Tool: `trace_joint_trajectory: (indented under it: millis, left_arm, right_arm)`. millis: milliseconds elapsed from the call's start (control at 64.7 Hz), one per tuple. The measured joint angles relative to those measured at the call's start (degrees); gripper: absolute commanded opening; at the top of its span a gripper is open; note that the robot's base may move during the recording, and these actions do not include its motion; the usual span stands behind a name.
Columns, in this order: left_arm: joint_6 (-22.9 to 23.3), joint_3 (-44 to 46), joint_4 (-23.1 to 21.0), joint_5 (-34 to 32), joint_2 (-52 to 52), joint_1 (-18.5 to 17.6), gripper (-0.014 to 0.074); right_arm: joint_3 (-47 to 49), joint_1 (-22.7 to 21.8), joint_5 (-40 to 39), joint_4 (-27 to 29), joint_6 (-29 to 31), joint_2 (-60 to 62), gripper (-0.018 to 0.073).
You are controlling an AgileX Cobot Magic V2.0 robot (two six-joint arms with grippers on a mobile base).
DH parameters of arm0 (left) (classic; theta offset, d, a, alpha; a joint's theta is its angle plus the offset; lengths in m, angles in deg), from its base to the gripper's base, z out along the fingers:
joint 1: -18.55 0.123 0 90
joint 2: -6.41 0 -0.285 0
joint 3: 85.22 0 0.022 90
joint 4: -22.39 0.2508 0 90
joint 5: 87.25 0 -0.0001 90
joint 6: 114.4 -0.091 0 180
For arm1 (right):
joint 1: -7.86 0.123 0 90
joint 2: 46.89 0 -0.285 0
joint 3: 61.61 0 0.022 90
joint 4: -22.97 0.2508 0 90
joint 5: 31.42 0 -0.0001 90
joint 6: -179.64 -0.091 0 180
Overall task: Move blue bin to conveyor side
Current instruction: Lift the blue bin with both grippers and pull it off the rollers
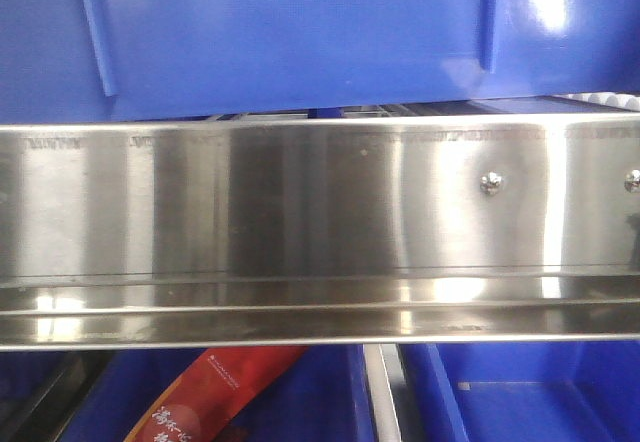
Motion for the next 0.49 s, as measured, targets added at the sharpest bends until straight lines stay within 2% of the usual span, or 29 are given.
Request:
trace_joint_trajectory:
  millis: [247, 494]
  left_arm:
    - [0.0, 0.6, -0.7, 2.0, 1.0, 0.0, -0.0022]
    - [0.1, 0.6, -0.9, 2.2, 6.4, 0.0, -0.0022]
  right_arm:
    - [0.0, 0.0, 0.2, -0.5, -0.7, 4.2, -0.0088]
    - [0.1, 0.4, 1.1, -0.1, -2.8, 8.8, -0.0088]
